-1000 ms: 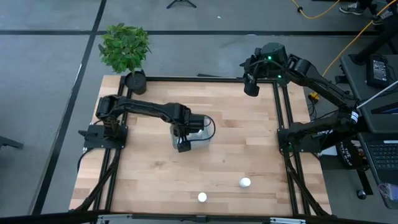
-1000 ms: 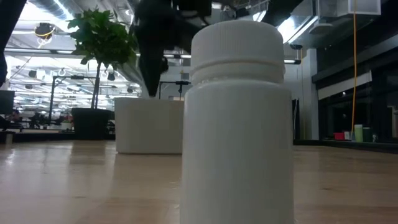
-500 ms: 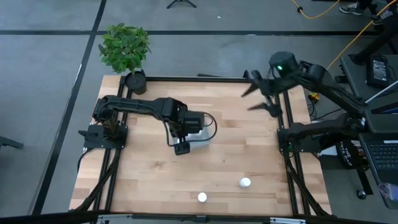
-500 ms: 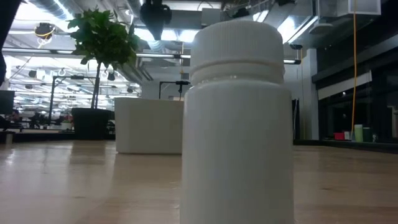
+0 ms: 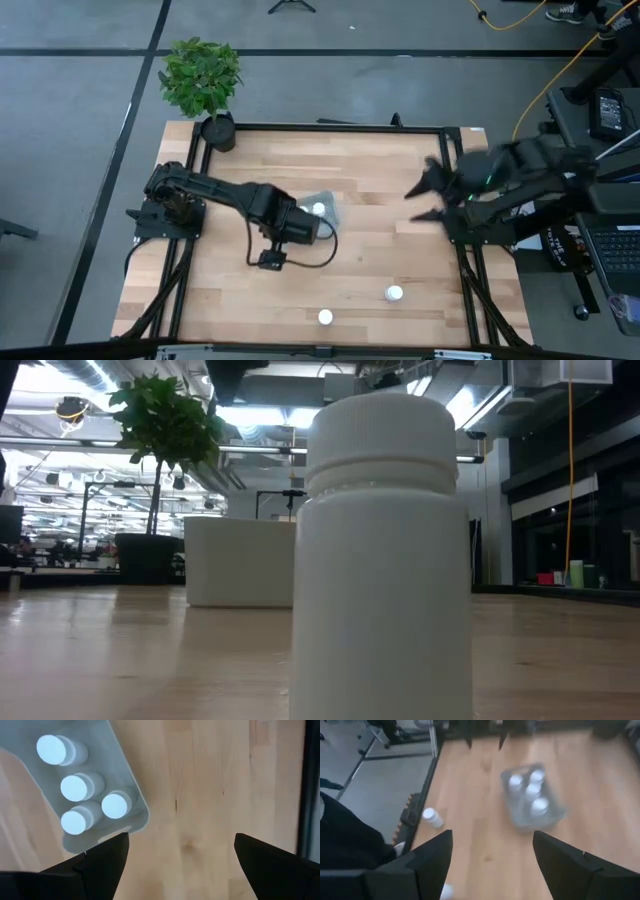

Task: Pick and place pill bottles into a basket
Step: Put the white pill bottle into the gray basket

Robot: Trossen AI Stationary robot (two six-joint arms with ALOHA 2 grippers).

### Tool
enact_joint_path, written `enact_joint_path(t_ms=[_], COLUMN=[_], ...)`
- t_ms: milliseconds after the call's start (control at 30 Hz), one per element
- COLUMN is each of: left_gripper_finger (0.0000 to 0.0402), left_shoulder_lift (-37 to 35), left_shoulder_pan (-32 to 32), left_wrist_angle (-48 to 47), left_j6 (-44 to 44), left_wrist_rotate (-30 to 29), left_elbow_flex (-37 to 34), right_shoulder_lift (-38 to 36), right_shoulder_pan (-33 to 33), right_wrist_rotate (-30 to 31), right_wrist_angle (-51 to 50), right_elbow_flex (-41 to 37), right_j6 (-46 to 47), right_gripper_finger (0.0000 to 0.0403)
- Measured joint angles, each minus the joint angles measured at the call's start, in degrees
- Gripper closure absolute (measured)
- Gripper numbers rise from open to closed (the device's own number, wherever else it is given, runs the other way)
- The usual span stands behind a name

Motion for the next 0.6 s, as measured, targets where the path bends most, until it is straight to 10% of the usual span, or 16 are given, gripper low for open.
enact_joint_path(t_ms=[367, 600], left_gripper_finger=[0.0048, 0.0048], left_shoulder_lift=[0.0, 0.0], left_shoulder_pan=[-9.4, -13.54], left_wrist_angle=[-0.92, -1.24], left_j6=[2.5, 1.8], left_wrist_rotate=[-7.72, -9.18], left_elbow_flex=[-0.02, -0.07], right_shoulder_lift=[17.89, 29.48], right_shoulder_pan=[18.05, 21.72], right_wrist_rotate=[5.66, 4.87], right_wrist_angle=[-8.29, -9.33], right_elbow_flex=[-0.04, -0.04], right_j6=[45.77, 56.23], right_gripper_finger=[0.0126, 0.0126])
